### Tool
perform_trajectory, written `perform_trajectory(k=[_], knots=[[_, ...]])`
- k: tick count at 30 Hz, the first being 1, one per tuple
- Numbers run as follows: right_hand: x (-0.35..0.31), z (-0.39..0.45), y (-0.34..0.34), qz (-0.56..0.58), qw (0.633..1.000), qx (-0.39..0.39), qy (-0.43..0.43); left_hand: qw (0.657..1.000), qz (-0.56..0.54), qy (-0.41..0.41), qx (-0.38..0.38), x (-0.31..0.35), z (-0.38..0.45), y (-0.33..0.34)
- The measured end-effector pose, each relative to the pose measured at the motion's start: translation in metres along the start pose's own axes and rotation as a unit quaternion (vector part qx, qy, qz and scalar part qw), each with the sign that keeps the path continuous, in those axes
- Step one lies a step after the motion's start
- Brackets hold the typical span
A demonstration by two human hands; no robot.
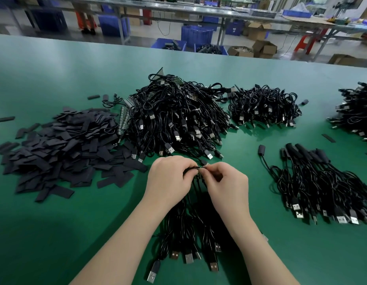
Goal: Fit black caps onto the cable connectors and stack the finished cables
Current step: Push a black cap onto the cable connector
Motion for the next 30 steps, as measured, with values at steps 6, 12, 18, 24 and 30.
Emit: perform_trajectory(k=[6, 12, 18, 24, 30], knots=[[-0.005, -0.004, 0.002, -0.020, 0.999, 0.022, -0.022, 1.000, 0.014, -0.005, 0.017, 0.001, -0.001, 0.000], [-0.005, 0.000, -0.010, -0.027, 0.998, 0.054, -0.020, 0.999, 0.024, -0.022, 0.026, -0.002, -0.002, 0.000], [-0.032, 0.002, -0.087, 0.146, 0.947, 0.271, -0.095, 0.999, 0.038, -0.009, 0.016, -0.001, -0.005, 0.002], [-0.082, 0.001, -0.067, 0.317, 0.937, 0.107, -0.102, 0.962, -0.075, 0.020, 0.263, 0.010, -0.010, -0.043], [-0.038, 0.008, -0.014, 0.555, 0.806, 0.018, 0.206, 0.950, 0.091, 0.078, 0.288, 0.025, -0.015, -0.044]])
Point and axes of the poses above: each hand's wrist, its own z-axis towards the middle knuckle, its own y-axis out of the palm, x = y × z, the point moved 7 cm from there along z, towards the middle knuckle, and after that the axes turned 2 degrees about y, right-handed, at the moved point
